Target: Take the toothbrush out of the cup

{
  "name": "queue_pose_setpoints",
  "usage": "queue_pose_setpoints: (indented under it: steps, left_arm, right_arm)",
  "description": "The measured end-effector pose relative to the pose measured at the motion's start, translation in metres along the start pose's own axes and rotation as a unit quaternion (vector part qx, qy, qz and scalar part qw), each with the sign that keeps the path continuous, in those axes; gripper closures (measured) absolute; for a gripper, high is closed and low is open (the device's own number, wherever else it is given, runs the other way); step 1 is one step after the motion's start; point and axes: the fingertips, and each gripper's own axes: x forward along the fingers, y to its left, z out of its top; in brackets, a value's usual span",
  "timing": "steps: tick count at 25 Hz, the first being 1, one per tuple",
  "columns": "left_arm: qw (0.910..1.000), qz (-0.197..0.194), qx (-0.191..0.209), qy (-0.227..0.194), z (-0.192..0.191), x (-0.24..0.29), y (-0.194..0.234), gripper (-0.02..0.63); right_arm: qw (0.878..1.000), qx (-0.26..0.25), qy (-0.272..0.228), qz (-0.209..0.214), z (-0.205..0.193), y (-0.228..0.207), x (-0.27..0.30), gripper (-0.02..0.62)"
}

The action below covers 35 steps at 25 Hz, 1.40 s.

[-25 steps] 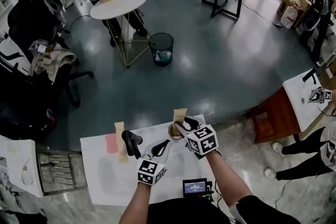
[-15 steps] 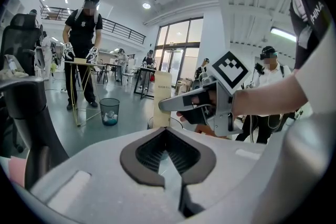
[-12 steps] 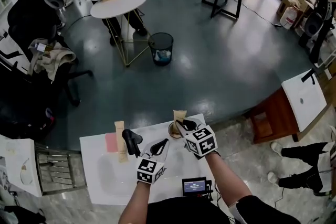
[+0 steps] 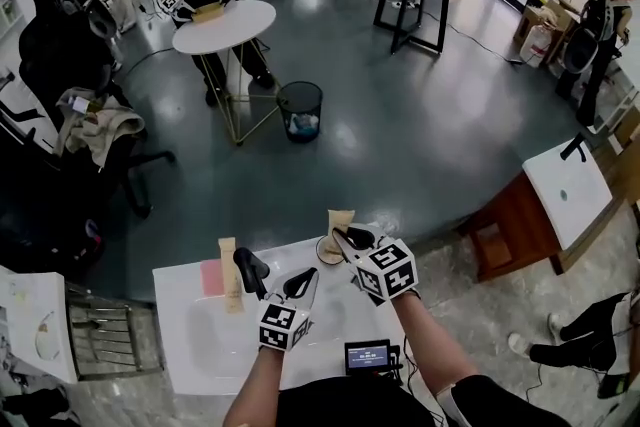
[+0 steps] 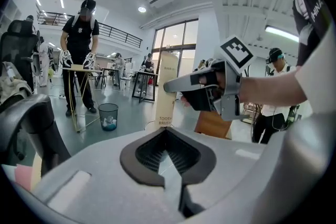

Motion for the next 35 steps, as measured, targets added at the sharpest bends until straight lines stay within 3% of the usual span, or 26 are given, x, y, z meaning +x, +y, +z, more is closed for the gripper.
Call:
queue_pose_setpoints:
  steps: [7, 12, 25, 35]
  left_arm:
    - [0.9999, -0.003, 0.013, -0.001, 0.000, -0.008, -0.007, 0.597]
    - [1.0000, -0.005, 0.004, -0.002, -0.005, -0.012, -0.013, 0.597]
    - [0.9998, -0.019, 0.003, -0.009, -0.007, -0.018, -0.038, 0.597]
    - [0.9999, -0.011, 0.010, -0.007, -0.013, -0.022, -0.044, 0.597]
  right_arm:
    - [0.998, -0.032, -0.045, -0.006, 0.039, 0.019, -0.040, 0.552]
    - [0.997, -0.034, -0.058, -0.023, 0.040, 0.021, -0.067, 0.552]
    - [0.997, 0.021, -0.024, -0.076, -0.039, 0.018, -0.109, 0.554]
    - [0.995, 0.041, -0.011, -0.090, -0.067, 0.026, -0.110, 0.557]
